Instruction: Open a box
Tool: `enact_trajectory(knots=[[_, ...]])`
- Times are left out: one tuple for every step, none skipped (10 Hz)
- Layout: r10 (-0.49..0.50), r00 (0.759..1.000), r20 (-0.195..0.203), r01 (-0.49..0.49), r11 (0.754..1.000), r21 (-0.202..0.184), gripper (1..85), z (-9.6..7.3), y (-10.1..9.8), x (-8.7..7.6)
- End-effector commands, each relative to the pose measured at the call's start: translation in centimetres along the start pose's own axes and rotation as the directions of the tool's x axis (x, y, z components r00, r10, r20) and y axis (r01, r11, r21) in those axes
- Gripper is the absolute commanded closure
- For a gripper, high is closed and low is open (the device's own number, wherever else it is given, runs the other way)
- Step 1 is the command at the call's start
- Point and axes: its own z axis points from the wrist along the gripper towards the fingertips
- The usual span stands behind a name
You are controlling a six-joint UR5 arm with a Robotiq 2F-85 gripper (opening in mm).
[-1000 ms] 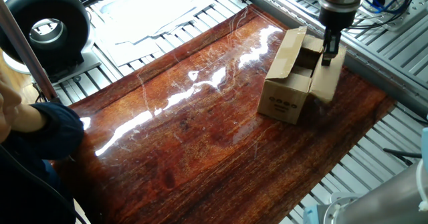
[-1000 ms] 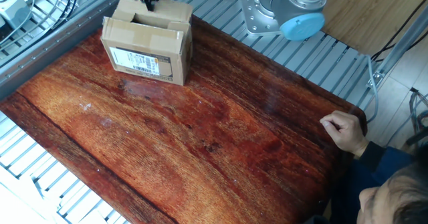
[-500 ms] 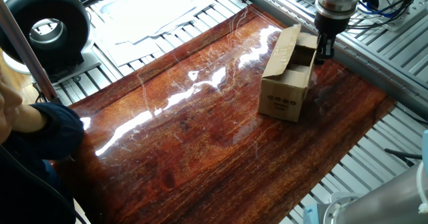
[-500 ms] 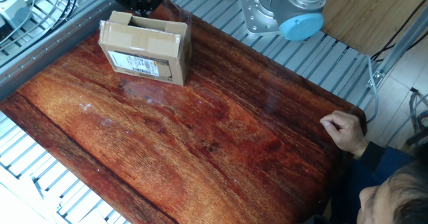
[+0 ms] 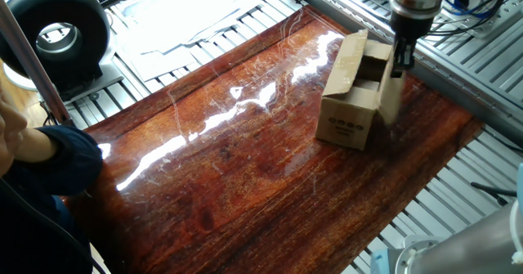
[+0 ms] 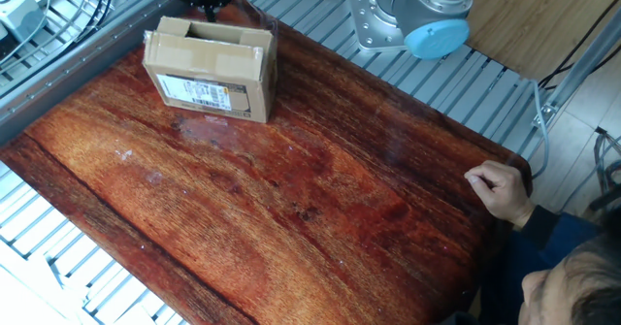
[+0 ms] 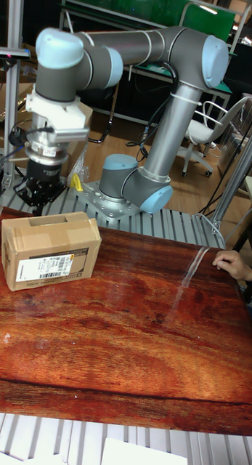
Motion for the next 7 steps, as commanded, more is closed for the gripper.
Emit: enact_trajectory(knots=[[0.018,1.0,-0.012,-0.019,1.0,-0.018,84.7,-2.2,0.7,-0.2],[0.027,1.0,-0.008,-0.027,1.0,-0.009,84.7,-2.2,0.4,-1.5],[0.027,1.0,0.002,-0.027,1.0,0.002,84.7,-1.9,-0.1,-2.5],[0.028,1.0,0.009,-0.028,1.0,0.002,84.7,-1.7,-0.4,-3.4],[0.028,1.0,0.011,-0.028,1.0,0.005,84.7,-1.6,-0.7,-4.3],[0.028,1.0,0.011,-0.028,1.0,0.007,84.7,-1.5,-1.0,-5.3],[0.028,0.999,0.016,-0.028,1.0,0.009,84.7,-1.3,-1.2,-5.8]])
